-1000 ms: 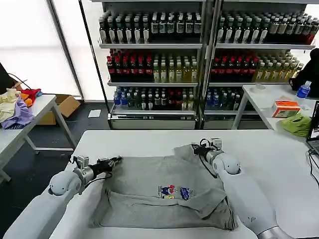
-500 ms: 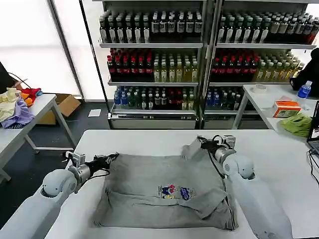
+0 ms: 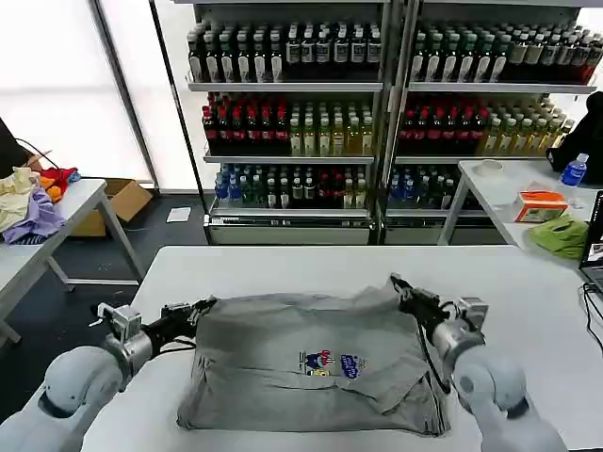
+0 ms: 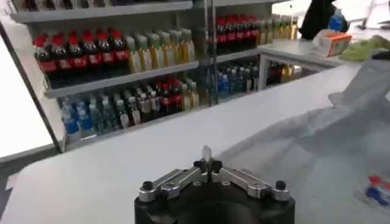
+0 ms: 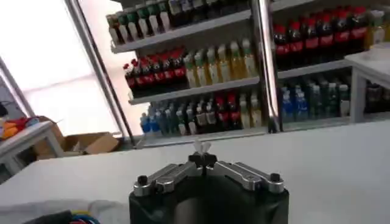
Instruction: Fold and organize the clothes.
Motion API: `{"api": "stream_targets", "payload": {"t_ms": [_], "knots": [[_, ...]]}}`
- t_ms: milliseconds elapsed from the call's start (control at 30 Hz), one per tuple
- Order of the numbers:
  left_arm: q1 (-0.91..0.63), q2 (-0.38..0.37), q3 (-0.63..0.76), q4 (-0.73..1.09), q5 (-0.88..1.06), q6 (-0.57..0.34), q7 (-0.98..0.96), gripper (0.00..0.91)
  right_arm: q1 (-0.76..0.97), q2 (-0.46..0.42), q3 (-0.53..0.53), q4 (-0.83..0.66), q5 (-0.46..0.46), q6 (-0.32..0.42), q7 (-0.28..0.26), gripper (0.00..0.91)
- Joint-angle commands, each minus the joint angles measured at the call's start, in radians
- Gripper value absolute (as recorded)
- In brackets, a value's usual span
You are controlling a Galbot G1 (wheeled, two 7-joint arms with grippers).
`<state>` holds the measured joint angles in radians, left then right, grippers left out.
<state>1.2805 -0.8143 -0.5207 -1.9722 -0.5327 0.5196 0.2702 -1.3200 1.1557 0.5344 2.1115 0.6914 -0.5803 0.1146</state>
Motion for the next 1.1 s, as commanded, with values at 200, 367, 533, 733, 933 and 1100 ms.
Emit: {"api": "stream_targets", "payload": {"t_ms": [200,367,533,733,933,1100], "knots": [[0.496,-0.059,-0.275,-0.190,0.185,-0.003,0.011,0.030,-0.439,0.034,0.117,0.181,-0.099,0.002,0.011,0.000],[0.546,-0.081,-0.278,-0.185,0.226,-0.002,0.016,0.907,-0.523,0.047,0.110,0.195,-0.171,0.028,-0.049,0.494],[0.535,-0.081,-0.261,-0.171,0.239,0.001,0.002,0.907,-0.508,0.053,0.136,0.209,-0.219,0.035,-0.092,0.907],[0.515,-0.089,-0.298,-0.234,0.166,0.013,-0.070,0.907,-0.478,0.046,0.188,0.239,-0.191,0.136,-0.156,0.907],[0.564,-0.152,-0.293,-0.294,0.040,-0.074,-0.205,0.907,-0.460,0.089,0.235,0.140,-0.270,0.479,-0.286,0.907],[0.546,-0.270,-0.153,-0.305,-0.034,-0.103,-0.360,0.907,-0.422,0.125,0.275,0.038,-0.255,0.607,-0.326,0.907]]}}
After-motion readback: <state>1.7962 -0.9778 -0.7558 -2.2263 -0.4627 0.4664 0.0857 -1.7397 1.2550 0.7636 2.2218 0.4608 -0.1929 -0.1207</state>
